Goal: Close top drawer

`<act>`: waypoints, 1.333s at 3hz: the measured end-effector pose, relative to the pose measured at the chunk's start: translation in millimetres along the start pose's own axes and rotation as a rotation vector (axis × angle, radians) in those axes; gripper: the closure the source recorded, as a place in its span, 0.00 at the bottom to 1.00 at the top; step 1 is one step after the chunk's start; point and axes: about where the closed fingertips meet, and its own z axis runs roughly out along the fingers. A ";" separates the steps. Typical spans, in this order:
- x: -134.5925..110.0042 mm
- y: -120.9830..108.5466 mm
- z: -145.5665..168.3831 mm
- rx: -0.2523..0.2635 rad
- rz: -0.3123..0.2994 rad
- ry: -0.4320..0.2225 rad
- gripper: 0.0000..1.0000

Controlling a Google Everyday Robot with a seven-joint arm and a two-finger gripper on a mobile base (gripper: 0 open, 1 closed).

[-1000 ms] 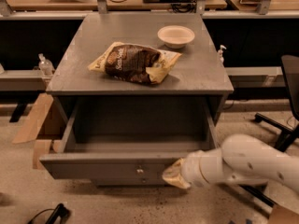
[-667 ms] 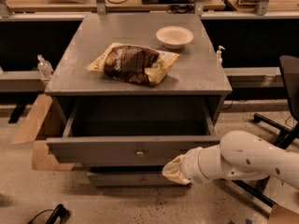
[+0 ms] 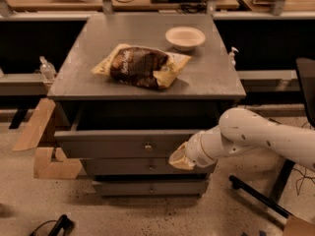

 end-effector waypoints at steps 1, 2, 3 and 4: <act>-1.2 -3.6 -0.1 0.000 -0.001 0.002 1.00; -16.3 -50.7 -1.8 0.004 -0.020 0.034 1.00; -18.6 -74.3 2.1 -0.011 -0.023 0.070 1.00; -18.3 -75.2 3.3 -0.004 -0.021 0.076 1.00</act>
Offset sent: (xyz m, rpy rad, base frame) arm 0.2216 -0.0157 0.0509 -0.1566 -0.0231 0.0499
